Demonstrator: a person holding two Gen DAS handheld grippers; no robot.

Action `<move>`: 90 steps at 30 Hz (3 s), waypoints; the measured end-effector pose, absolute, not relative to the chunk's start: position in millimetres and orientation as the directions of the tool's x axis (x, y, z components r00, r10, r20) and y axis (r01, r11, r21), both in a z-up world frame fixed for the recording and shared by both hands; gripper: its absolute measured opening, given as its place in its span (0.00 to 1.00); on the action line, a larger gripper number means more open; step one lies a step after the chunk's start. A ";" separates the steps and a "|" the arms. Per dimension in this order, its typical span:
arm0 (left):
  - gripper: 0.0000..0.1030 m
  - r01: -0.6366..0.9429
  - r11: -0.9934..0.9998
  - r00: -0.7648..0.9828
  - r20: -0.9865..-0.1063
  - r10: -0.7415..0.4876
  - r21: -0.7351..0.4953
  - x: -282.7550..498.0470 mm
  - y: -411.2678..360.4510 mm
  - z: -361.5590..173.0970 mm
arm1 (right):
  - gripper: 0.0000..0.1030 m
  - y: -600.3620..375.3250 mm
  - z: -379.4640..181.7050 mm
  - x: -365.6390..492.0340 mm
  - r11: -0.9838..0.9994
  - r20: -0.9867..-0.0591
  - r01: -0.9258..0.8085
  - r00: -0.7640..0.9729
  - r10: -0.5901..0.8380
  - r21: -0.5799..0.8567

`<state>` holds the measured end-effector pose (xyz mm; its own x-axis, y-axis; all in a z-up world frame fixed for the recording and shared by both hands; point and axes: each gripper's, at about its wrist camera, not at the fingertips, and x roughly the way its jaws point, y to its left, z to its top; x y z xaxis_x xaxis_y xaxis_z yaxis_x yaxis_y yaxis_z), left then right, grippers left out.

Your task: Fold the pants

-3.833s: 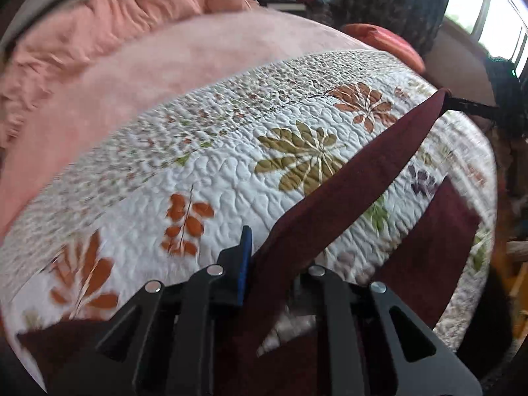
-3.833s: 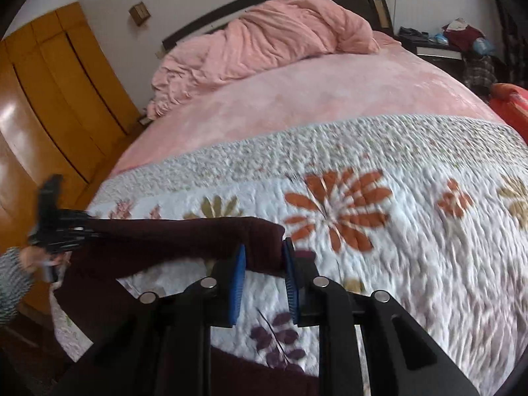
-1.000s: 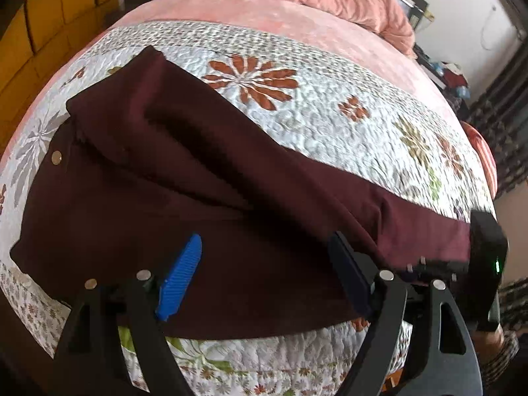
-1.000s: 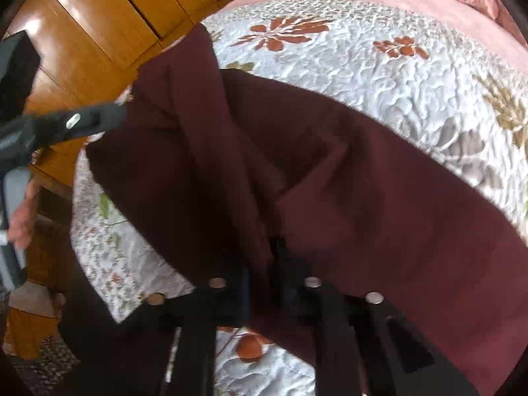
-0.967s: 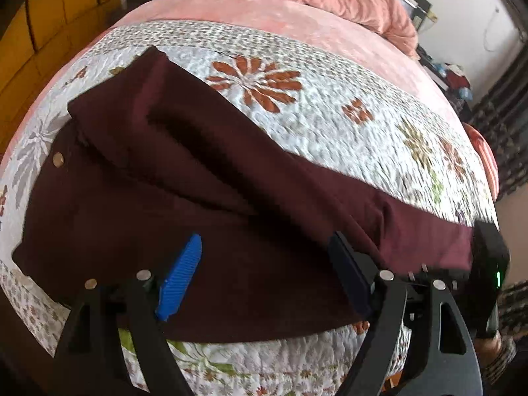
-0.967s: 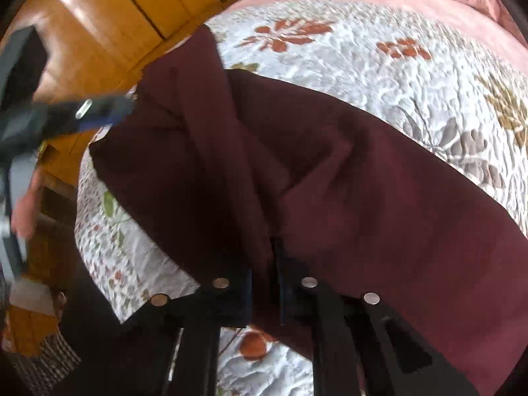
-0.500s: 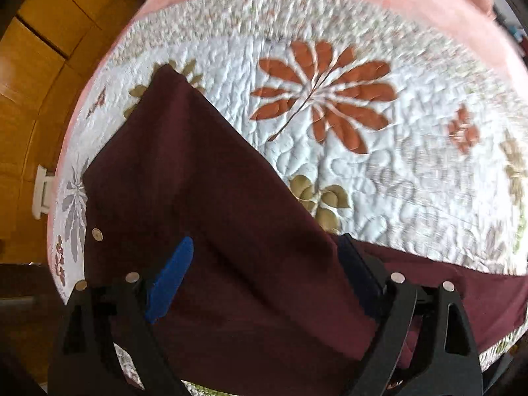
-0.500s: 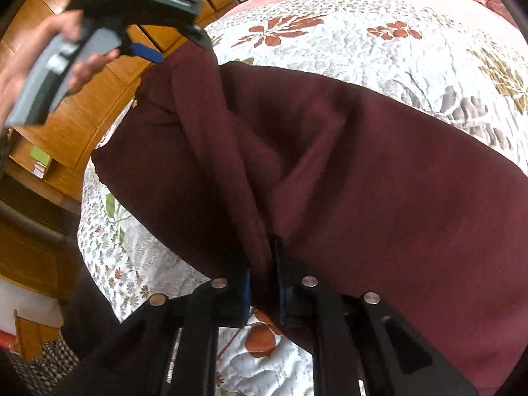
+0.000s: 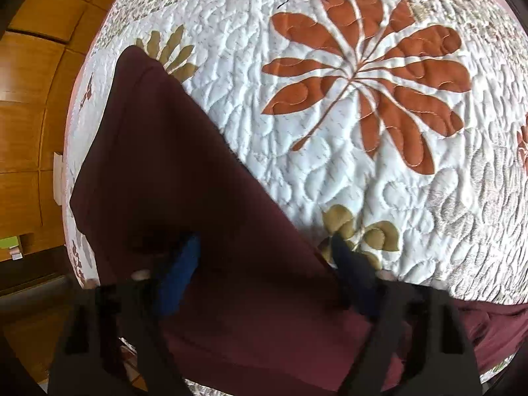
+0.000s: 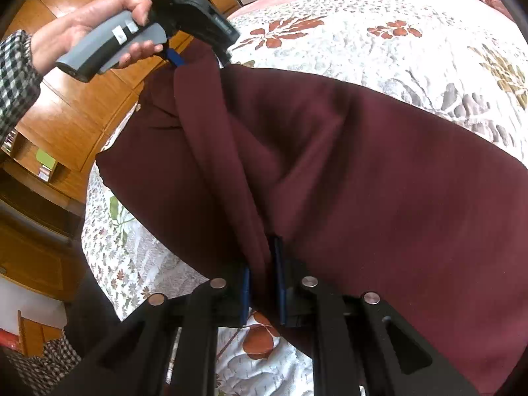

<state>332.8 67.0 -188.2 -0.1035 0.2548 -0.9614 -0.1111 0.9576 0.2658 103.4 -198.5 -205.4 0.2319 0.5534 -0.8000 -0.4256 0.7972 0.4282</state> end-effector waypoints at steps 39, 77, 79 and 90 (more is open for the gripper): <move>0.17 -0.541 0.730 0.508 -0.854 -0.112 -0.417 52.1 205.0 -193.0 | 0.15 -178.7 -192.8 93.0 0.862 -0.887 -0.427 0.235 0.397 0.273; 0.56 -0.306 0.804 0.405 -0.834 -0.375 -0.510 46.2 45.9 -175.9 | 0.49 -324.3 -159.8 44.8 0.863 -0.797 -0.069 0.353 0.490 0.500; 0.52 -0.223 0.834 0.372 -0.835 -0.405 -0.504 43.8 12.2 -169.3 | 0.49 -349.7 -158.0 41.9 0.863 -0.798 -0.002 0.379 0.468 0.505; 0.53 0.104 0.958 0.297 -0.911 -0.288 -0.269 90.0 -129.0 -183.3 | 0.51 -479.2 -172.6 18.5 0.786 -0.851 0.388 0.423 0.313 0.481</move>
